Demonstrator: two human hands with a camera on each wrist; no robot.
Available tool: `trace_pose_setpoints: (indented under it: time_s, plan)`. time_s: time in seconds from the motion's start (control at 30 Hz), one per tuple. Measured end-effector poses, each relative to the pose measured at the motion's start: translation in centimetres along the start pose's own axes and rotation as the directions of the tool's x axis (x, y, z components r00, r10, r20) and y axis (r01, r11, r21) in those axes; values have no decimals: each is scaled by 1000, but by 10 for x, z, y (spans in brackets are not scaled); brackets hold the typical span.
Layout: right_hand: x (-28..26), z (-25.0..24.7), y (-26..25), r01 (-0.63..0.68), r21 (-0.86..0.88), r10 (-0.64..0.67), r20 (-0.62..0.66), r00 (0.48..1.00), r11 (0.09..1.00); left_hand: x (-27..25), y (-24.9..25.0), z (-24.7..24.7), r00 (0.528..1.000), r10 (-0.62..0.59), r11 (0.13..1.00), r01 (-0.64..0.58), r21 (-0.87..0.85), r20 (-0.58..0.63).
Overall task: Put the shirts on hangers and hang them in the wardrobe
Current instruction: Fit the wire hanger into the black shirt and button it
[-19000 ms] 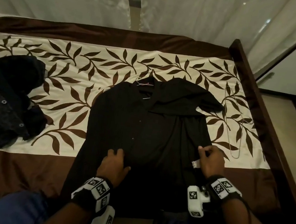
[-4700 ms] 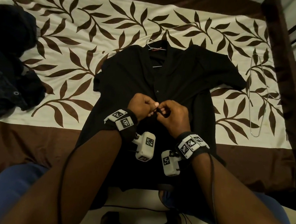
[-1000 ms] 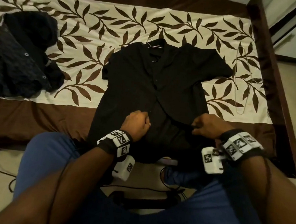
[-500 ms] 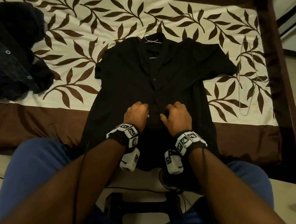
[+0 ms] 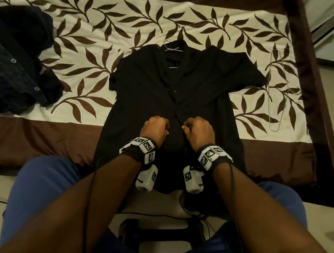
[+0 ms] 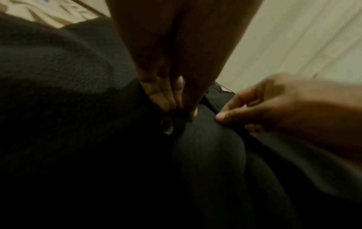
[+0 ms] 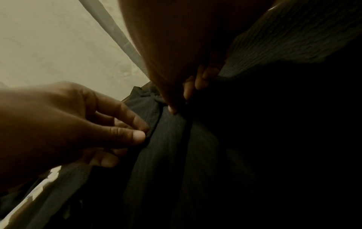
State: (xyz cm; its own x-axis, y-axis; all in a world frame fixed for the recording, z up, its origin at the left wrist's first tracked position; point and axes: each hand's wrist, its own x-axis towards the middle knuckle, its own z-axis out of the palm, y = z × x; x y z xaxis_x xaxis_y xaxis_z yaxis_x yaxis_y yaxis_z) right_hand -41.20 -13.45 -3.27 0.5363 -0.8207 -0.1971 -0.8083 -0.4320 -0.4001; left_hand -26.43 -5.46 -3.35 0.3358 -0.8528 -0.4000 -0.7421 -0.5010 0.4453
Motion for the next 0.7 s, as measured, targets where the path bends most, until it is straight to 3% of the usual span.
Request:
trace_pose_setpoints:
  time_s: [0.17,0.3,0.43,0.57,0.7]
  plan:
    - [-5,-3,6,-49,286,85,-114,990,957,-2,2,-6,1000,7,999,-8,-46,-18]
    - [-7,-9,10,-11,320,69,-170,983,947,-6,3,-11,998,-35,973,20,-229,-61]
    - [-3,-14,10,-16,294,39,-74,996,956,-8,4,-11,997,-67,936,46,-348,-47]
    - [1,-20,5,-89,350,98,-10,995,933,-11,6,-9,986,-168,838,135,-529,-15]
    - [5,-25,5,-125,408,130,16,991,904,-14,10,-13,979,-202,807,153,-571,-23]
